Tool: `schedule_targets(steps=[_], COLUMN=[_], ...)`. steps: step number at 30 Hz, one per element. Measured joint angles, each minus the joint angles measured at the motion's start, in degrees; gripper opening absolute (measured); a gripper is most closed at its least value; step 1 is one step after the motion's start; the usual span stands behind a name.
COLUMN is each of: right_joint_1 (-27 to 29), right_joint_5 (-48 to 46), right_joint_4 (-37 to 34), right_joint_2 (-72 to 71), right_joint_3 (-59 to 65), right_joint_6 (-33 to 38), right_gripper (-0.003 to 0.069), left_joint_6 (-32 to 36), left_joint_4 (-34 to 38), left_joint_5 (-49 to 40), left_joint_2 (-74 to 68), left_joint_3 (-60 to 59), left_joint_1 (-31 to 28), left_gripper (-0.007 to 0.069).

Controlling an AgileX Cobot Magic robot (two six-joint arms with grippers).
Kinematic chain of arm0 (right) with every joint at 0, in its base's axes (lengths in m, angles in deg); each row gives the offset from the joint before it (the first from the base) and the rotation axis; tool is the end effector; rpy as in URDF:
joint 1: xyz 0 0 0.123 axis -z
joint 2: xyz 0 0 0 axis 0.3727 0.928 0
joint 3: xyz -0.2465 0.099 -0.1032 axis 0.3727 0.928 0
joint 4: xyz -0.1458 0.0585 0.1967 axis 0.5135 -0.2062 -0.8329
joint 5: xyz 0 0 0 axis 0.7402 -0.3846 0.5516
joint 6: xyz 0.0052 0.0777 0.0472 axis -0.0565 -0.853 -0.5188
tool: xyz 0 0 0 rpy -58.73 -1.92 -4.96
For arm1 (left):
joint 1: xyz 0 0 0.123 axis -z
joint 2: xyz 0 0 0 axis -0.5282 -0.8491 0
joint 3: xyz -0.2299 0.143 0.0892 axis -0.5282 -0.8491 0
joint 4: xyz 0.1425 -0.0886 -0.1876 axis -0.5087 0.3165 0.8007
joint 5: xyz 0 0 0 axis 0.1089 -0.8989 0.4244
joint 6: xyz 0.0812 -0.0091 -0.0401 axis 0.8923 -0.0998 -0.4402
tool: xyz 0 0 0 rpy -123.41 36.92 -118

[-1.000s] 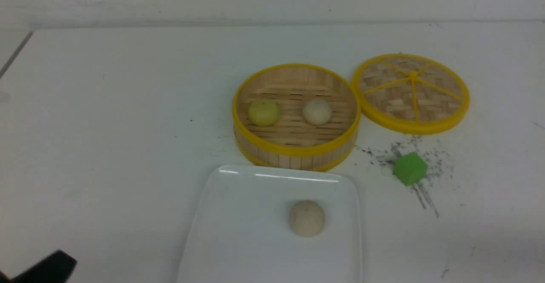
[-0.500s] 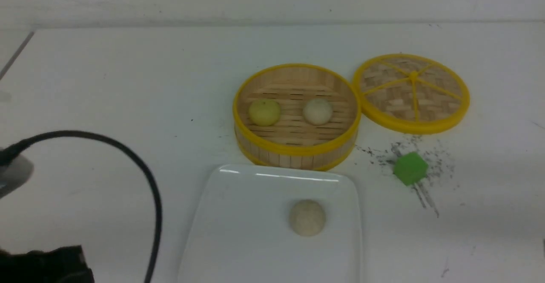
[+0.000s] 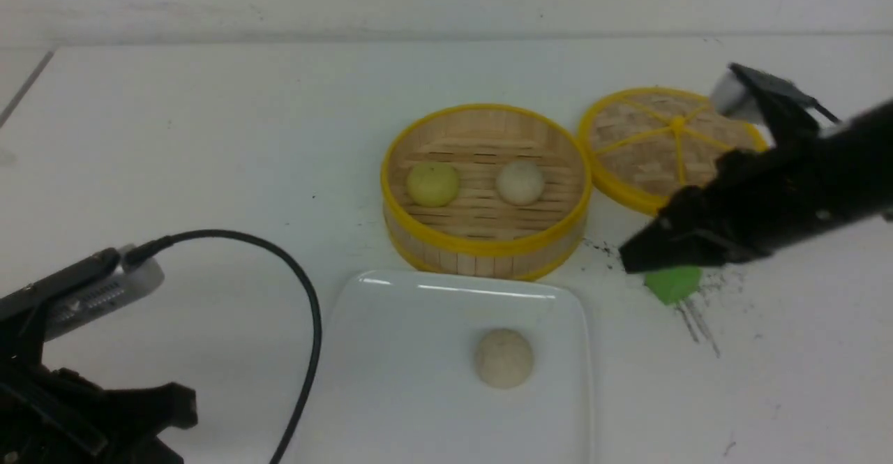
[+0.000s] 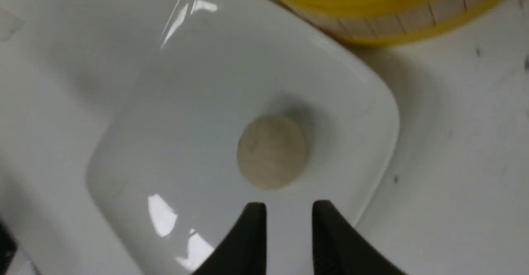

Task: Put the steamed buns into the plate on the white tablecloth.
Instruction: 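Reach toward a bun in the bamboo steamer with the right gripper, then move the steamed bun from the bamboo steamer onto the white plate with the right gripper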

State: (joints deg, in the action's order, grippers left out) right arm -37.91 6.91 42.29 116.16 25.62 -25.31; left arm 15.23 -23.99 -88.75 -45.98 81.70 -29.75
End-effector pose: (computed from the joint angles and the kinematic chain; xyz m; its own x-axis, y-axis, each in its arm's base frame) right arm 0.2876 0.1304 0.2837 -0.8495 -0.1594 -0.5030 -0.4249 0.7719 0.4730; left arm 0.1485 -0.0326 0.2430 -0.9437 -0.2419 -0.2255 -0.1490 0.9198 -0.3629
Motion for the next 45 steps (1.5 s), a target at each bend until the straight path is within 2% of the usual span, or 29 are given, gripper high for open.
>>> schedule_targets(steps=[5,8,14,19,21,25,27,29,34,36,37,38,44,45], right_joint_1=[-6.68,-8.98,-10.23,-10.11,-10.11,-10.11,-10.11,-10.11,-10.11,-10.11,-10.11,-10.11,-10.8,-11.71], right_joint_5=[3.34,5.79,8.69,9.02,9.01,9.09,8.28,5.39,-6.68,-16.59,-16.59,-20.73,-23.14,-23.26], right_joint_4=[14.8,22.22,33.1,37.59,37.79,38.06,38.11,38.11,37.71,36.51,36.51,35.56,29.67,27.77], right_joint_2=[12.91,19.88,32.53,37.53,38.43,39.76,39.24,38.21,32.24,25.02,24.46,19.95,7.11,4.29], right_joint_3=[-15.8,-24.21,-36.74,-40.68,-40.88,-41.32,-41.95,-42.8,-46.59,-48.39,-48.44,-48.51,-38.73,-33.56], right_joint_6=[-7.93,-11.96,-17.57,-21.8,-22.46,-22.83,-22.83,-22.83,-22.85,-22.8,-22.8,-22.8,-22.99,-23.04], right_gripper=[0.0342,0.0384,0.0402,0.0398,0.0387,0.0232,0.0106,0.0029,0.0022,0.0022,0.0022,0.0022,0.0022,0.0022], left_joint_6=[0.25,0.38,0.42,0.42,0.42,0.42,0.42,0.42,0.42,0.42,0.42,0.42,0.42,0.42], left_joint_4=[0.0,0.05,0.24,0.24,0.24,0.24,0.24,0.24,0.24,0.19,0.18,0.18,0.01,0.01], left_joint_5=[-0.02,0.03,0.09,0.13,0.13,0.13,0.15,0.15,0.15,0.15,0.15,0.15,0.32,0.39], left_joint_2=[-0.07,-0.12,-0.13,-0.13,-0.13,-0.13,-0.13,-0.13,-0.13,-0.13,-0.13,-0.13,-0.13,-0.13], left_joint_3=[0.06,0.06,0.06,0.06,0.06,0.17,0.24,0.24,0.24,0.24,0.24,0.24,0.24,0.24], left_joint_1=[0.0,0.0,0.0,0.0,0.0,0.0,0.0,0.0,0.0,0.0,0.0,0.0,0.0,0.0], left_gripper=[0.0055,0.0062,0.0074,0.0083,0.0085,0.009,0.009,0.009,0.009,0.0091,0.0091,0.009,0.009,0.009])
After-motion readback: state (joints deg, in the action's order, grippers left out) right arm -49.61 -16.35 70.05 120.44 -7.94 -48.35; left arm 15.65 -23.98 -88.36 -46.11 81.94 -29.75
